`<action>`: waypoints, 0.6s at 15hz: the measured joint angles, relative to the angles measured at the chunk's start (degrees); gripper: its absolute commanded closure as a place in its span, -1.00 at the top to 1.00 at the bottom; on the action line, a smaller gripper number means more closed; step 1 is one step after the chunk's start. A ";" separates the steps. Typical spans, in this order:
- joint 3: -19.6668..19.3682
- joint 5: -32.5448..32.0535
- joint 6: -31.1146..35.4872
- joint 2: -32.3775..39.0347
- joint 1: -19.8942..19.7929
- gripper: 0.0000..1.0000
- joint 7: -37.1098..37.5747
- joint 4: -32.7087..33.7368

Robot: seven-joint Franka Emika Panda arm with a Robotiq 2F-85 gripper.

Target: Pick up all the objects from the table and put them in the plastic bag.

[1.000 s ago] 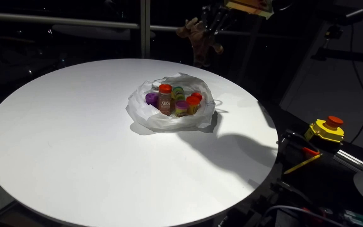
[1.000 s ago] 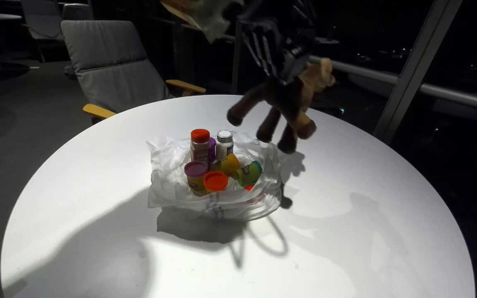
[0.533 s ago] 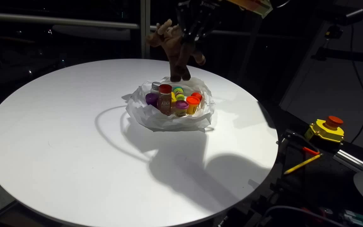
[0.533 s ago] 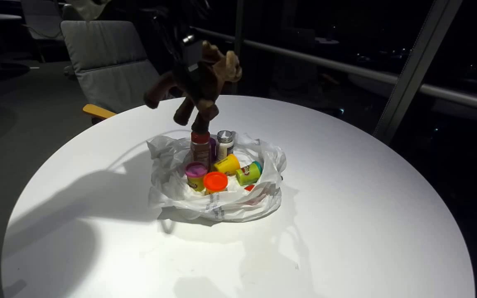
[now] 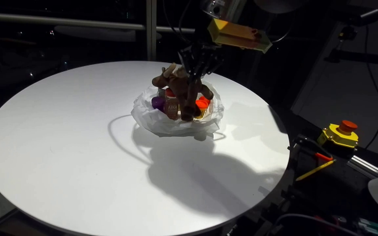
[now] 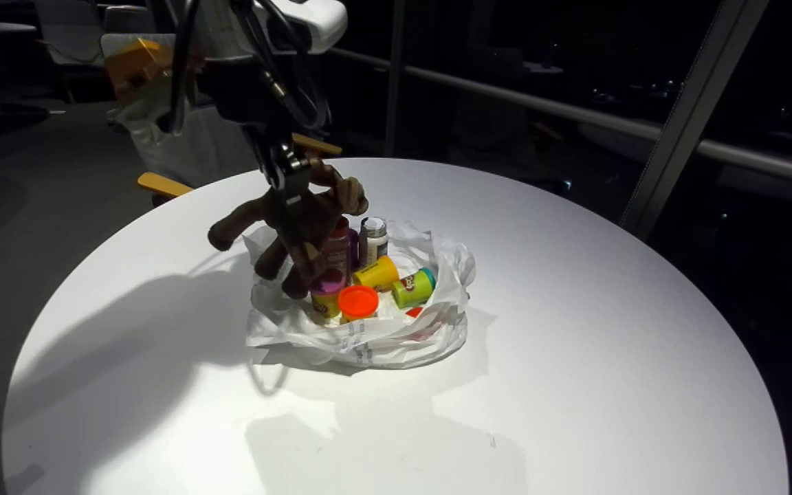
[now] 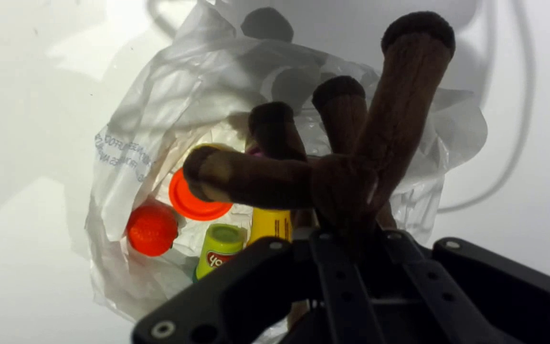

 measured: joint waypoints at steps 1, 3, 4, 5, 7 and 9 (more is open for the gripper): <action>0.04 0.63 0.06 0.73 -0.28 -0.93 -0.78 0.31; 0.12 2.22 0.08 1.68 -0.83 -0.91 -2.64 1.00; 0.12 2.53 0.08 1.91 -1.12 -0.91 -3.25 1.28; 0.04 2.54 0.08 2.17 -1.39 -0.91 -3.44 1.62; -0.21 2.54 0.08 2.45 -1.81 -0.91 -3.59 2.28; -0.50 2.54 0.08 2.84 -2.33 -0.90 -3.71 2.91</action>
